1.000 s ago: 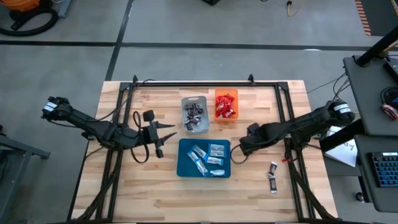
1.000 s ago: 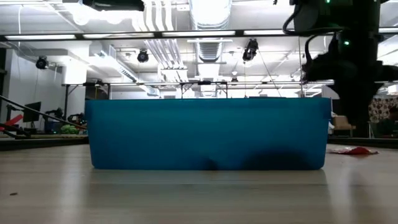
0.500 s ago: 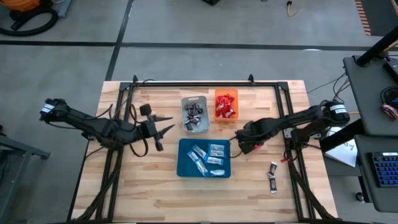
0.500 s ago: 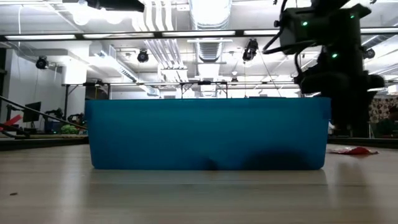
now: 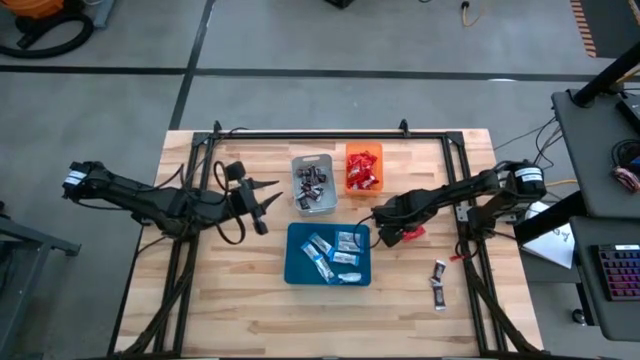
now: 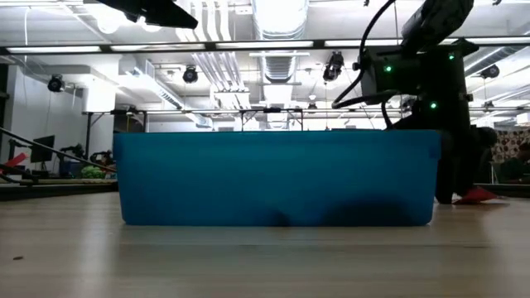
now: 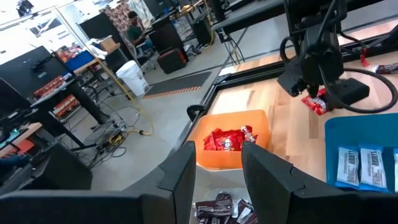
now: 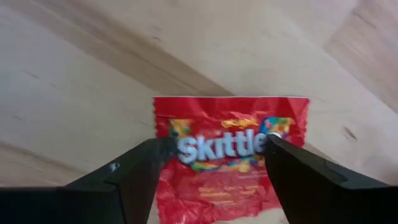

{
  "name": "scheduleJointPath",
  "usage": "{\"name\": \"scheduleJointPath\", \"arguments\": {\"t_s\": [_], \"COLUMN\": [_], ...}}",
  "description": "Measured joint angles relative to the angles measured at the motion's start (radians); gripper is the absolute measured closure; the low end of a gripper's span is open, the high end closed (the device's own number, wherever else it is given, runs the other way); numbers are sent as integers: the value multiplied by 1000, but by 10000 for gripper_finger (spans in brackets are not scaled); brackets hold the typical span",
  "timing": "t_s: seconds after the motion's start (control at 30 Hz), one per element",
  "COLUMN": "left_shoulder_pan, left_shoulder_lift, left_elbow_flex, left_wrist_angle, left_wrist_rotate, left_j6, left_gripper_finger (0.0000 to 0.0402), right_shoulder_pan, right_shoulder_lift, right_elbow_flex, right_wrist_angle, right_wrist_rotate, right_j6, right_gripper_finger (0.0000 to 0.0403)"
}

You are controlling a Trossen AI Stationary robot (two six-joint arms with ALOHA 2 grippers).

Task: Sort candy
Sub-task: Put the red chocolate into the orange bin

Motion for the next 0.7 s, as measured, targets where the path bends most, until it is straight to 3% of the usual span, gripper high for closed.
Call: {"name": "scheduleJointPath", "arguments": {"t_s": [0.13,0.57,0.7], "left_shoulder_pan": [1,0,0], "left_shoulder_lift": [-3,17,32], "left_elbow_flex": [0,0,-1], "left_wrist_angle": [2,-20,-30], "left_wrist_rotate": [0,1,1], "left_j6": [-24,-136,-158], "left_gripper_finger": [287,287,287], "right_shoulder_pan": [0,0,0], "right_shoulder_lift": [25,13,-17], "right_elbow_flex": [0,-2,-3], "right_wrist_angle": [35,54,50], "right_wrist_rotate": [-11,-4,28], "right_j6": [-34,-120,-134], "right_gripper_finger": [173,362,390]}}
